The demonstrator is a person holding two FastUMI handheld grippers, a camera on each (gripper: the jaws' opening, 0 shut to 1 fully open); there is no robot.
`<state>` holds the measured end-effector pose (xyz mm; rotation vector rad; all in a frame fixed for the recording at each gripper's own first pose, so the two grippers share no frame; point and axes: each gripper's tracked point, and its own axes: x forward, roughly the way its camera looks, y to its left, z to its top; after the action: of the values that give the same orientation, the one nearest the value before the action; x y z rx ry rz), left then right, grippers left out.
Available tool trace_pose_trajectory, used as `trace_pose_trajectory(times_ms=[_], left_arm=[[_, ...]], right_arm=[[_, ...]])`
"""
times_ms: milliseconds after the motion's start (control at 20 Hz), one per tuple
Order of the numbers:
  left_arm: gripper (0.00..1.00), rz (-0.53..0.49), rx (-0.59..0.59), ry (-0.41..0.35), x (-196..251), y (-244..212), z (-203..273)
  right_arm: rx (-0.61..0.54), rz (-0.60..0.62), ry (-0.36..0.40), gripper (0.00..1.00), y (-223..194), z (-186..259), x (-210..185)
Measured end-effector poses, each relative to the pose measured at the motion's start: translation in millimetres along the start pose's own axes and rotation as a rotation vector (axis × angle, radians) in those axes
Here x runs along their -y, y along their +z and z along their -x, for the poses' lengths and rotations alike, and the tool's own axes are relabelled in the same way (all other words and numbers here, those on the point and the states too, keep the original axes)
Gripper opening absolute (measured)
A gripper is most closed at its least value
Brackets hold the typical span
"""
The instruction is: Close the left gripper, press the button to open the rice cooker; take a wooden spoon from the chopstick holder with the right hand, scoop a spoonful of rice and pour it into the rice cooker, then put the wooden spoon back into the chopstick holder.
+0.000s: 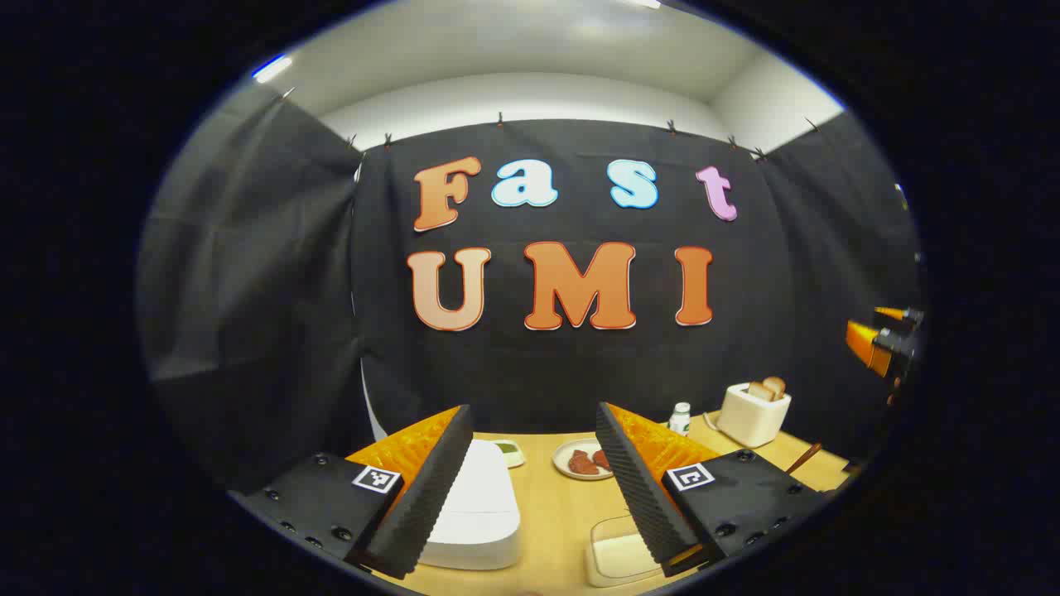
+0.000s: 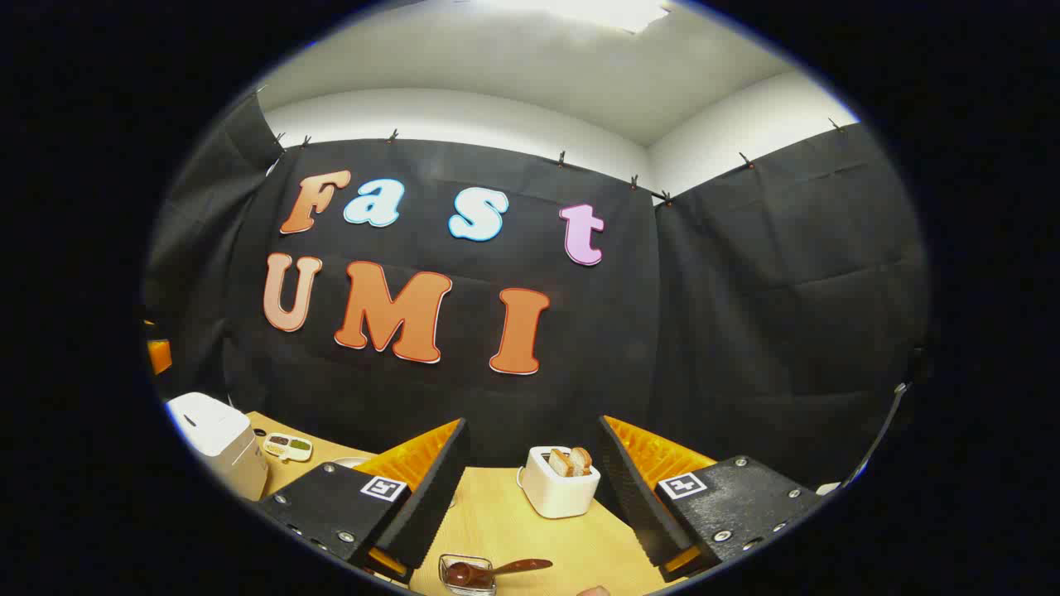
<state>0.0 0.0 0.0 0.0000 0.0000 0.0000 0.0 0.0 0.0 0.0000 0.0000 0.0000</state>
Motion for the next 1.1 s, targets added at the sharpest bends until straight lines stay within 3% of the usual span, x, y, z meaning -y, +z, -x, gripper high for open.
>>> trace_pose_trajectory(times_ms=[300,400,750,1050,1100], left_arm=[[0.98,0.008,0.034,-0.002,5.8,29.6,-4.6],[0.99,0.006,0.031,-0.041,18.6,31.8,-5.3],[0.98,-0.013,0.053,-0.033,36.1,45.5,-3.4],[0.98,-0.049,0.035,0.034,18.3,50.1,6.7],[0.92,-0.051,0.030,0.048,16.9,48.7,9.3]], right_arm=[[0.018,-0.030,0.045,0.95,23.5,6.7,-2.1],[0.009,-0.038,0.045,0.95,24.5,6.5,1.4],[-0.006,-0.028,0.087,0.95,19.0,5.0,1.9],[-0.026,-0.062,0.163,0.95,6.8,-3.0,-10.3],[-0.034,-0.061,0.172,0.95,0.7,-5.5,-9.9]])
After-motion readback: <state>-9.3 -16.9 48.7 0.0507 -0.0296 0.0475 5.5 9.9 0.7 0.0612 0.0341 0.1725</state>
